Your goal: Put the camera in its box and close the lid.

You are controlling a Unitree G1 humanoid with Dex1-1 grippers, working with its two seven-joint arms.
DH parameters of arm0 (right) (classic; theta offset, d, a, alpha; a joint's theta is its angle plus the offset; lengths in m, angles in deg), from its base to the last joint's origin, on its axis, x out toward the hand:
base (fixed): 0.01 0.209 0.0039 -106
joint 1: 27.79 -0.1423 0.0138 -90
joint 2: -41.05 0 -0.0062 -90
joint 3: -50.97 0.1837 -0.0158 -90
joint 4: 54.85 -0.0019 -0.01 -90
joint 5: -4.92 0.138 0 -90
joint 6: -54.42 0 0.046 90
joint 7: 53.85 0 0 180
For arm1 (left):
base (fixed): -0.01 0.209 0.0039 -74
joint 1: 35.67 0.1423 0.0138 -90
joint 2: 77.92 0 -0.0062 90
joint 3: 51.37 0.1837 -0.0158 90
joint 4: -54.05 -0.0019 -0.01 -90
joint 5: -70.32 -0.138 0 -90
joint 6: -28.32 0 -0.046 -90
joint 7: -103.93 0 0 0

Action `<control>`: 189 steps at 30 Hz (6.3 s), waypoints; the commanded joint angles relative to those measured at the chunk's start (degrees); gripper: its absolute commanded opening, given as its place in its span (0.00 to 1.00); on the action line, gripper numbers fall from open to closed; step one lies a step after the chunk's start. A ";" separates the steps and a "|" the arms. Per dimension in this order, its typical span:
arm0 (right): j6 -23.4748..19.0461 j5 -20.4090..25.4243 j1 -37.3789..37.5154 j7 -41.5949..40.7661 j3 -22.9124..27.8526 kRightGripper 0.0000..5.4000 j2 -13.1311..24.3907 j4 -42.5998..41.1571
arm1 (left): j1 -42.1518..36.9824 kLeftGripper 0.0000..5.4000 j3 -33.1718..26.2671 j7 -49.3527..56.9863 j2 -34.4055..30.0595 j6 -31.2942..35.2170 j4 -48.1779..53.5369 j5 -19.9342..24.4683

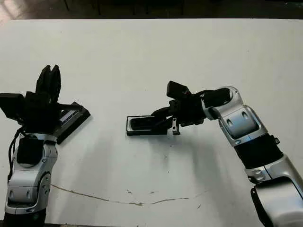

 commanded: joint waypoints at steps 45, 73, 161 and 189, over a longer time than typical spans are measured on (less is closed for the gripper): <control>-2.03 -3.79 -1.56 -0.02 -3.11 0.03 1.19 -1.67 | 2.07 0.00 0.45 0.25 1.21 0.09 -0.63 -0.18; -0.61 -5.49 -1.84 1.29 -5.55 0.03 -3.63 0.18 | 3.41 0.00 0.39 0.60 1.79 -2.03 -1.38 -0.39; -1.70 10.45 29.85 45.42 32.59 0.00 -3.22 -30.92 | 10.65 1.00 -12.34 -45.48 -38.18 17.74 -7.58 23.47; -2.96 10.37 29.85 46.17 32.16 0.00 -2.85 -30.97 | 14.93 1.00 -9.68 -37.23 -31.74 19.66 -6.31 22.20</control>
